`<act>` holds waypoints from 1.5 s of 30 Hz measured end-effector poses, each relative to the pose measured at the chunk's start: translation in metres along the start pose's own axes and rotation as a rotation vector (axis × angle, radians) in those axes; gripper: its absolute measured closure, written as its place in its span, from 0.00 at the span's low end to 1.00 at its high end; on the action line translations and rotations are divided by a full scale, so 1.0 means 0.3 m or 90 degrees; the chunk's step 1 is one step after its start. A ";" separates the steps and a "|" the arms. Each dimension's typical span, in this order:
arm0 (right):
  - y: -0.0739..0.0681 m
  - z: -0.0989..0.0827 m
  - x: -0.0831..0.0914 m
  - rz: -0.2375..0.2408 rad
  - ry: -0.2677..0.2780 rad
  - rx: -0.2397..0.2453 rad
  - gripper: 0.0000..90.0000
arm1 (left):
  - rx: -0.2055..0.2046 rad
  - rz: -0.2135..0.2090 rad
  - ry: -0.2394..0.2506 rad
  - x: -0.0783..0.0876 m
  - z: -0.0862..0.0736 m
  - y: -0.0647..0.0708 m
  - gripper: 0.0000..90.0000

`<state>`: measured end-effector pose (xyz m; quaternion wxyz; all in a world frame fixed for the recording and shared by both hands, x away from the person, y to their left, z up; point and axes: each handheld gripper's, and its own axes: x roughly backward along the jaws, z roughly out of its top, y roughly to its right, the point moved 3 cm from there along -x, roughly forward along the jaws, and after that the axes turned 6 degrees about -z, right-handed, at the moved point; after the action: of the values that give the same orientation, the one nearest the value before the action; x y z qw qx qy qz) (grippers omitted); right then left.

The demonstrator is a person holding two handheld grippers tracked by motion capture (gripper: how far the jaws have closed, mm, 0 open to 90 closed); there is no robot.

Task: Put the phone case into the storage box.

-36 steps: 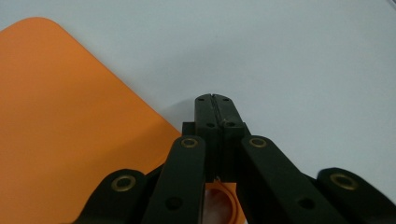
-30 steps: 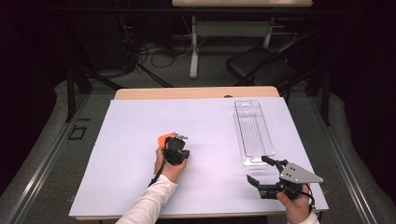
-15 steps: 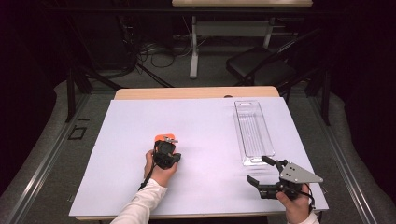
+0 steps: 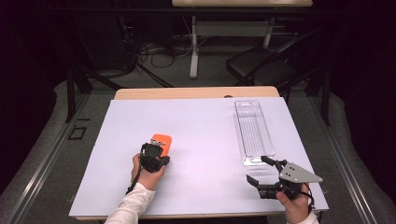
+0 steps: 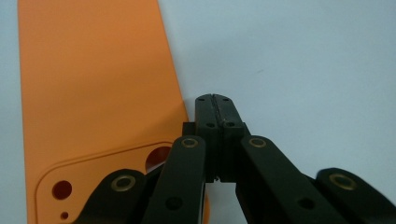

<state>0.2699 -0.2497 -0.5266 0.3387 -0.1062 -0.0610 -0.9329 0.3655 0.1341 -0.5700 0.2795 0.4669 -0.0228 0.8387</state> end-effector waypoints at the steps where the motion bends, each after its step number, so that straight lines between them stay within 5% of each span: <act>1: 0.000 0.000 -0.001 0.000 -0.001 -0.001 0.16 | 0.001 0.003 -0.002 0.005 -0.003 -0.006 1.00; 14: -0.002 0.000 -0.003 -0.001 -0.001 0.004 0.16 | 0.019 0.016 0.007 0.052 -0.044 -0.076 1.00; 23: 0.001 0.000 0.000 -0.001 0.000 0.007 0.16 | 0.008 0.001 0.024 0.074 -0.049 -0.075 0.99; 34: 0.003 0.001 0.003 -0.003 0.000 0.009 0.16 | -0.029 -0.017 0.047 0.106 -0.044 -0.054 0.72; 39: 0.004 0.001 0.003 -0.003 0.000 0.010 0.16 | -0.057 0.000 0.048 0.102 -0.042 -0.064 0.56; 45: 0.005 0.001 0.003 -0.002 0.000 0.010 0.16 | -0.056 0.004 0.047 0.103 -0.041 -0.079 0.47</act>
<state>0.2701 -0.2514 -0.5260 0.3378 -0.1033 -0.0686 -0.9330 0.3552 0.1717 -0.5577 0.2980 0.4231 -0.0506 0.8542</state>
